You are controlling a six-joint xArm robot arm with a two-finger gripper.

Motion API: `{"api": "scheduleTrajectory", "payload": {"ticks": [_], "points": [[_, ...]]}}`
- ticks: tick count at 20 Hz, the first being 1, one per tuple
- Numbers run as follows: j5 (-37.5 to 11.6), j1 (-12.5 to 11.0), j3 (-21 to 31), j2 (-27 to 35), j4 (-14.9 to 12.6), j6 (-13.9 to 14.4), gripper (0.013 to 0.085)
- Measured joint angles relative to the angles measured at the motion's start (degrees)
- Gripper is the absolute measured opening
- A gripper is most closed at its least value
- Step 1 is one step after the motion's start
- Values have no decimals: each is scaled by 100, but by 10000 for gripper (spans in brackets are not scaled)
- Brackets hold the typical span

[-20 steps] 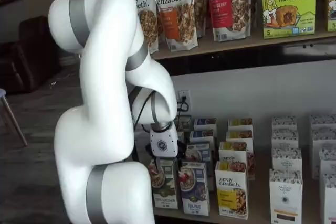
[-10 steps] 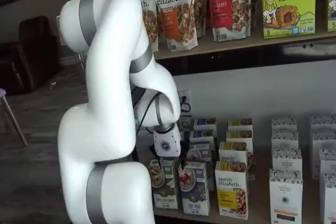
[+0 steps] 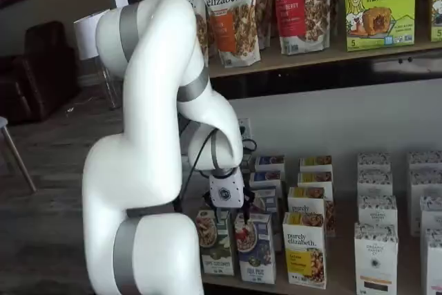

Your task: Pick up the blue and white box that is on the bottom shelf, the second box from the left

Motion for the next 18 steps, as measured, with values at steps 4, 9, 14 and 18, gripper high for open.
{"api": "scheduleTrajectory", "payload": {"ticks": [4,9,14,18], "points": [[-26,-55,-272,311,-103,42,850],[-149,-142,-593,710,-360,203,850],[-226,-241,-869,980,-623,360,850],[-195,-283,-1064,1130,-490,188,850]]}}
